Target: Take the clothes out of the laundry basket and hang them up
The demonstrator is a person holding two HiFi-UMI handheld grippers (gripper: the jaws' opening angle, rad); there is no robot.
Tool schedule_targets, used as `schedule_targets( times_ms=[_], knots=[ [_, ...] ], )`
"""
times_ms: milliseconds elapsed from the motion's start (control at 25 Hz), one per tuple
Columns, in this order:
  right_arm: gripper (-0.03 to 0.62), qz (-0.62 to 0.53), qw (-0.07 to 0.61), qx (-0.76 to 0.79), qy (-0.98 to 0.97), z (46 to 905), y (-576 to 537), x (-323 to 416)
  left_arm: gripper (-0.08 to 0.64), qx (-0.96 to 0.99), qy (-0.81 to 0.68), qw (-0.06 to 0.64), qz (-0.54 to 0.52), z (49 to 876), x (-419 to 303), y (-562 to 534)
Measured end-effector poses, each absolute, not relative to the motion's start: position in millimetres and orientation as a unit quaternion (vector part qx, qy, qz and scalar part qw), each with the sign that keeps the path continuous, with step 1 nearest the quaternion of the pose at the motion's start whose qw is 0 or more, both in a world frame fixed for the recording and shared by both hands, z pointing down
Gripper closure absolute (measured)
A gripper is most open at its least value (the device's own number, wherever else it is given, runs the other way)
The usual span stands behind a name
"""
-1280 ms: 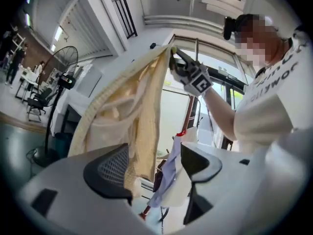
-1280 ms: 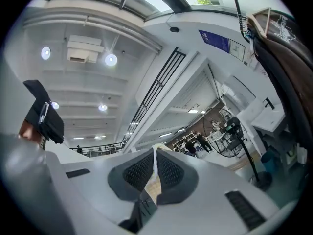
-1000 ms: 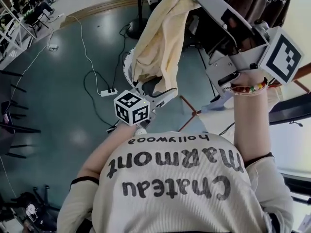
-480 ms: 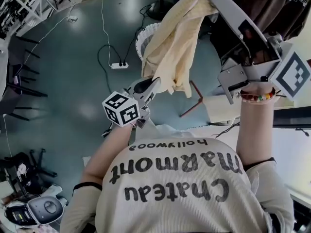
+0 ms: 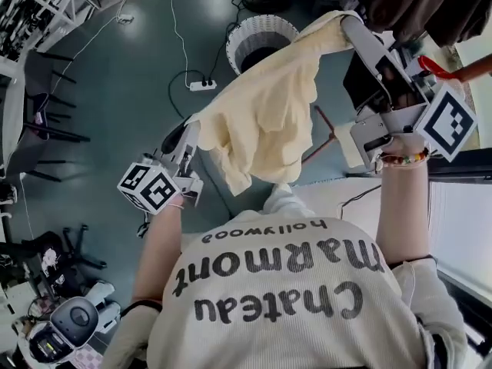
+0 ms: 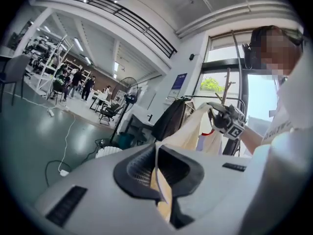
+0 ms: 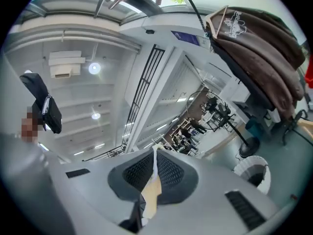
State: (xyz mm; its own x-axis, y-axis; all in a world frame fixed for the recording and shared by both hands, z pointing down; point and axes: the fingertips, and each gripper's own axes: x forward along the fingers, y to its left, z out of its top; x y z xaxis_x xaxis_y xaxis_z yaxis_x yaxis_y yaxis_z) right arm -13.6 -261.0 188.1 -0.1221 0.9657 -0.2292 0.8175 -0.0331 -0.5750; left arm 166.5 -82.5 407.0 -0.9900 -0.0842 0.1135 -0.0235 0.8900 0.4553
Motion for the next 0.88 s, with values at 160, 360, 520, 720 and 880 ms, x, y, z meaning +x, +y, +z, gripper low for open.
schedule_targets(
  times_ms=[160,360,520,720,880],
  knots=[
    [0.560,0.309,0.117,-0.609,-0.722,197.8,-316.5,46.2,0.546,0.050,-0.978,0.048,-0.195,366.9,222.5,-97.5],
    [0.560,0.335,0.103,-0.563,-0.748,199.2,-338.9,66.1,0.546,0.111,-0.981,0.024,-0.158,302.0,224.1,-98.1],
    [0.560,0.342,0.072,-0.543,-0.763,190.6,-358.8,91.9,0.546,0.138,-0.979,-0.005,-0.147,253.9,224.8,-99.6],
    [0.560,0.333,-0.004,-0.558,-0.760,164.2,-416.2,160.7,0.546,0.196,-0.968,-0.043,-0.151,216.9,241.3,-142.8],
    [0.560,0.315,0.078,-0.470,-0.820,216.5,-448.8,187.8,0.548,0.212,-0.952,0.020,-0.221,249.9,229.7,-167.5]
  ],
)
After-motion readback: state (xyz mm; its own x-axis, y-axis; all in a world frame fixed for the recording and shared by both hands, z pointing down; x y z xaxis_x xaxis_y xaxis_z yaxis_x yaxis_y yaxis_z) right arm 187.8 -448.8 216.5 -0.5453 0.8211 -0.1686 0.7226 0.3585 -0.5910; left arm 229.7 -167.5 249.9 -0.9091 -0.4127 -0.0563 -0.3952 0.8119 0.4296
